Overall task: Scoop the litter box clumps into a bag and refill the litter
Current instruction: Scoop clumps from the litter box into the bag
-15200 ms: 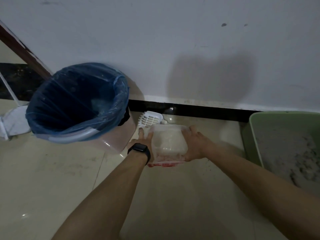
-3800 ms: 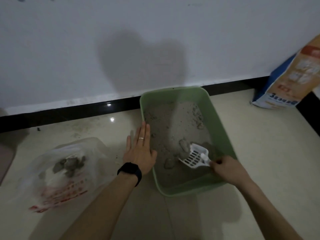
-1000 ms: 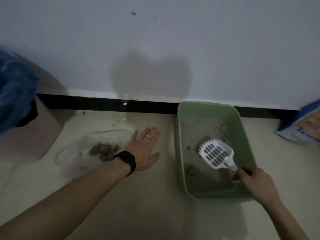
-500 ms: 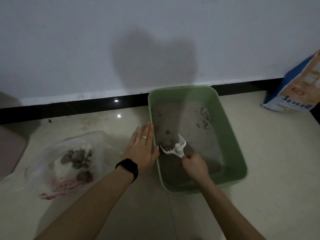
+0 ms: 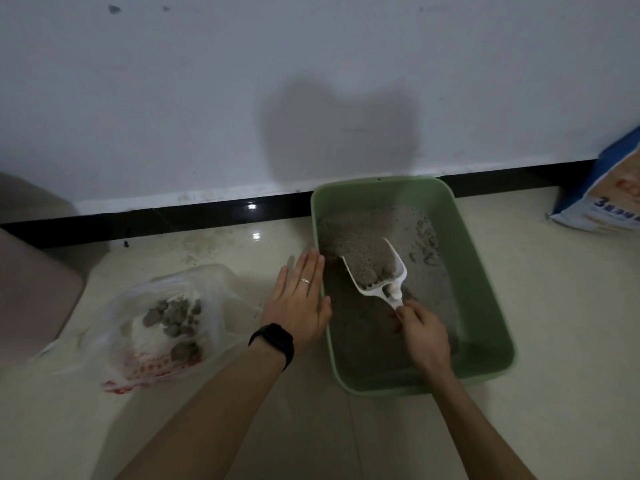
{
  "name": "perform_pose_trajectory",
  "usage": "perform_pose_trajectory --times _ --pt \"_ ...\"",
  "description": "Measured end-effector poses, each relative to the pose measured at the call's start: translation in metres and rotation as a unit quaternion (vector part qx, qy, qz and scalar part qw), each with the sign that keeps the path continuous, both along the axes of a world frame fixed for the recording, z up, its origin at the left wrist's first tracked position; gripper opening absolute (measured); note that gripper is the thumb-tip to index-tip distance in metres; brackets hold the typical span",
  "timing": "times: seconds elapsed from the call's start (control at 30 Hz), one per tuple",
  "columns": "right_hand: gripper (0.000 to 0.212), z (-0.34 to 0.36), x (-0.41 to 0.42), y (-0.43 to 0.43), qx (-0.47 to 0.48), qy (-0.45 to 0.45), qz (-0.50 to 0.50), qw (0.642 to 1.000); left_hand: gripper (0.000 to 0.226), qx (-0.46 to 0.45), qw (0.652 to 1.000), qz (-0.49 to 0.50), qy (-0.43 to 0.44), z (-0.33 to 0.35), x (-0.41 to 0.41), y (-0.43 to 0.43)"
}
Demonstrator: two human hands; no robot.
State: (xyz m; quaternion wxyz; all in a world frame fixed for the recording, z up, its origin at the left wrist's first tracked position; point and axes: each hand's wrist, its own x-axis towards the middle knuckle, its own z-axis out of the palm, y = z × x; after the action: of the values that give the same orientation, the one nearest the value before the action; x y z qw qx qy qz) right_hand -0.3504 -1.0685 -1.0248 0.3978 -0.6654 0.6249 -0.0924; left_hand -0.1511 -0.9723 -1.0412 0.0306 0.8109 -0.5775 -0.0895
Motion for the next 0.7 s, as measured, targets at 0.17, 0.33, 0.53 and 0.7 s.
perform_pose_trajectory --times 0.17,0.33,0.53,0.7 --pt "0.031 -0.009 -0.015 0.011 -0.009 0.016 0.034 0.999 0.071 -0.005 1.0 -0.015 0.001 -0.002 0.007 0.0" --pt "0.028 -0.007 -0.017 0.012 -0.029 -0.041 0.0 0.999 0.073 -0.004 1.0 -0.014 0.008 -0.006 0.011 -0.002" --pt "0.029 -0.005 -0.009 0.01 -0.047 -0.048 -0.02 0.998 0.074 0.002 1.0 -0.018 0.009 -0.005 0.011 -0.001" --pt "0.028 -0.005 -0.01 0.008 -0.043 -0.046 -0.021 0.998 0.076 0.013 0.999 -0.031 0.012 -0.001 0.015 -0.001"
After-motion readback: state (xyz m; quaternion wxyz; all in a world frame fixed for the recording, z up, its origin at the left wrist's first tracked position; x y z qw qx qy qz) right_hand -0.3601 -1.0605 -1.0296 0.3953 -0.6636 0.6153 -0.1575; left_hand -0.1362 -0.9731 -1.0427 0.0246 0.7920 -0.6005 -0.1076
